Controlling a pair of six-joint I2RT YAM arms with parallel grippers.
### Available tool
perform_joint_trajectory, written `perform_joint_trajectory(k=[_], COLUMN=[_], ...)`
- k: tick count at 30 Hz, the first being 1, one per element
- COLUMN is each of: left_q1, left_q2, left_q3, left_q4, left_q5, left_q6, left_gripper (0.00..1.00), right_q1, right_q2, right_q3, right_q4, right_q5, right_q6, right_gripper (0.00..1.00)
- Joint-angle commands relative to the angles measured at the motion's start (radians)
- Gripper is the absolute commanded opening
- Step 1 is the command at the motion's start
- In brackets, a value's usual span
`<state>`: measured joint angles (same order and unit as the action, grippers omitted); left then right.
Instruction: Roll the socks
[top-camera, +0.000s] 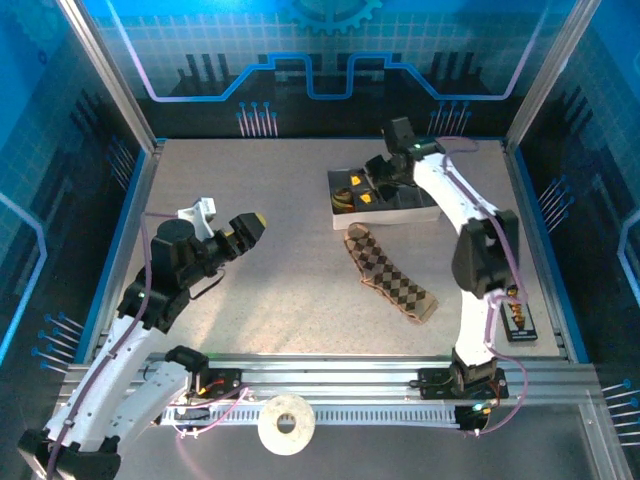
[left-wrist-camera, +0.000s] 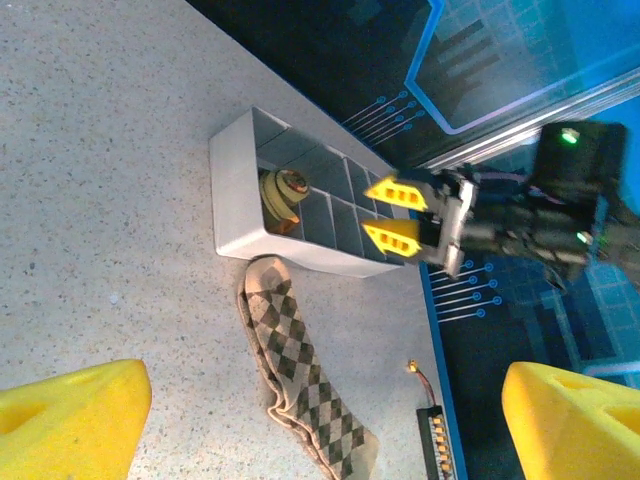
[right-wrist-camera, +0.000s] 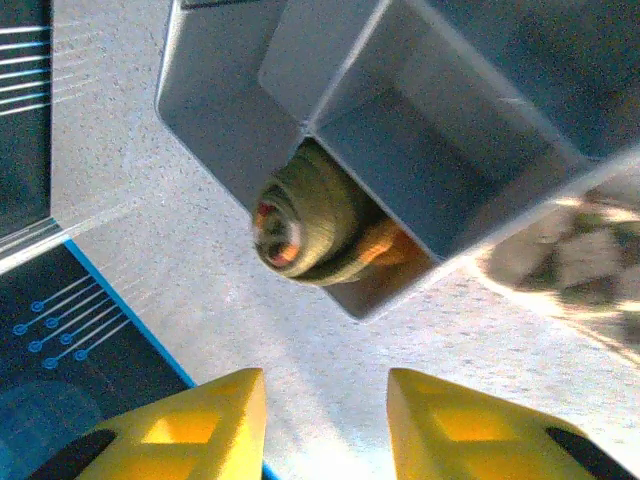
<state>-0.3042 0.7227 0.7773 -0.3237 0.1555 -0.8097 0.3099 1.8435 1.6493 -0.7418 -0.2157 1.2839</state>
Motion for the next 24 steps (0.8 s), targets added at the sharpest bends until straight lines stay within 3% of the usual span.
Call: perform_joint_trajectory(k=[1,4,7,15,19,24], left_q1=[-0.006,-0.009,-0.022,-0.029,-0.029,-0.029], left_q2=[0.025,0.066,0.080,0.079,0.053,0.014], left_q3=[0.033,0.022,-0.001,-0.019,-0.013,-0.024], left_q4=[-0.060,-0.080,-0.072,-0.086,-0.117,-0.155], left_q5=[0.035,0.076,0.089,0.084,0.056,0.024], left_q6=[0.002,-0.022,-0.040,-0.045,-0.043,-0.049], left_gripper=[0.91,0.89,0.87,0.87,0.87,0.87], right_q1=[0.023,-0.009,-0.008,0.077,0.145,0.341], right_q2=[-0.209,-0.326,-0.345,-0.223,-0.144,-0.123], right_q3=[-0.278,-0.539,-0.671,-0.799,-0.836,-0.907], right_q4=[0.156,0.211,0.220,0.359,0.417,0.612], right_q5=[0.190,0.139,0.093,0.044,0.000,0.014], right_q6=[-0.199,-0.263,-0.307,-0.252,-0.159,0.127], right_gripper=[0.35,0.38,0.37,0.43,0.44,0.46])
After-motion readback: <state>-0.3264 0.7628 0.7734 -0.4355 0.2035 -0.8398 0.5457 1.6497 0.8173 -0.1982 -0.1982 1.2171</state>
